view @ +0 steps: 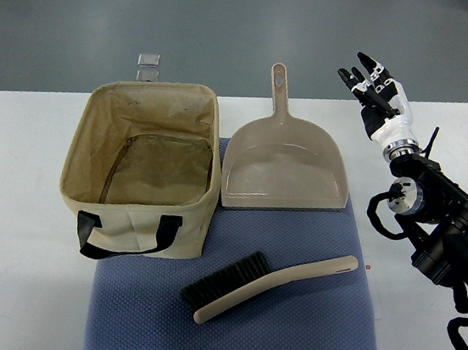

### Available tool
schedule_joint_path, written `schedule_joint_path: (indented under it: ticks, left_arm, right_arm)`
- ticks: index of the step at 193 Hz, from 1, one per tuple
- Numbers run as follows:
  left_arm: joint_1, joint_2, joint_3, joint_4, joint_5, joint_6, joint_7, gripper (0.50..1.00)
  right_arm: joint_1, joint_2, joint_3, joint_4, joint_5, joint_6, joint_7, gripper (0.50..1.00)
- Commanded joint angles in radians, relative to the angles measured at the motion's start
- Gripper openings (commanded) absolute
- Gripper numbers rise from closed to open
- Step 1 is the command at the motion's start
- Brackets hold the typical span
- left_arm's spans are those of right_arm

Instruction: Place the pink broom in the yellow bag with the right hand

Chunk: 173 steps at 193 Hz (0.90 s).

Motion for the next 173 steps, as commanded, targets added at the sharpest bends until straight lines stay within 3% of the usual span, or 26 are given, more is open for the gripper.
schedule_joint_path:
  ticks: [1,173]
  left_arm:
    - [0.001,0.0,0.0,0.001,0.0,0.0,0.0,1.0]
    - [0.0,0.0,0.0,0.003,0.0,0.0,-0.002,1.0]
  right_arm:
    - [0.006,-0.001,-0.001,0.0,0.0,-0.002,-0.001,0.93]
    - [0.025,-0.009,-0.015,0.0,-0.011,-0.002,-0.003,0.928]
